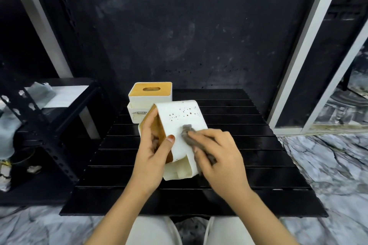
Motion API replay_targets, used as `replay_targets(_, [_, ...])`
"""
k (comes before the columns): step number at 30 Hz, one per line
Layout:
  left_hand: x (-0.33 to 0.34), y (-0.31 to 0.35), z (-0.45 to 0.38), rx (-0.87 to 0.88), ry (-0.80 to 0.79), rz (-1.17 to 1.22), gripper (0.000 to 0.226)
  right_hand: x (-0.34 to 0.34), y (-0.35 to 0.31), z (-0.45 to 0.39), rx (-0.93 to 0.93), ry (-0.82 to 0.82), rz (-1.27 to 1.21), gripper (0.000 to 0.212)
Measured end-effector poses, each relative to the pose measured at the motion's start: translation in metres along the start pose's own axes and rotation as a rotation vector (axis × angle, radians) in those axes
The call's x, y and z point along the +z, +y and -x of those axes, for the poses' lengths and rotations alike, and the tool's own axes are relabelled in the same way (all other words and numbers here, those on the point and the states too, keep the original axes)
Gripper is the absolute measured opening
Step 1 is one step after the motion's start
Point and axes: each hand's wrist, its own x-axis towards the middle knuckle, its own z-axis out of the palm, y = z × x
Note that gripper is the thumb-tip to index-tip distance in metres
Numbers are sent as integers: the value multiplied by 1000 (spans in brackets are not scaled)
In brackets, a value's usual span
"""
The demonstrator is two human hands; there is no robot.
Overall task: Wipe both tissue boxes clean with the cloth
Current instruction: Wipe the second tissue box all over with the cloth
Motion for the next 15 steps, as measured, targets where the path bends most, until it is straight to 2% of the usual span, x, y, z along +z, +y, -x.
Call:
replay_targets(4, [1,0,4,32,-13,-58,67,-2,16,-10,170,25,-31,34])
replay_targets(9, [-2,2,8,-4,-34,-15,75,-4,13,-1,158,41,-19,34])
replay_targets(12, [-1,6,9,-46,3,21,62,-5,11,-1,156,49,17,32])
replay_targets(15, [-1,11,7,-62,-9,24,61,-6,5,-4,64,26,79,31])
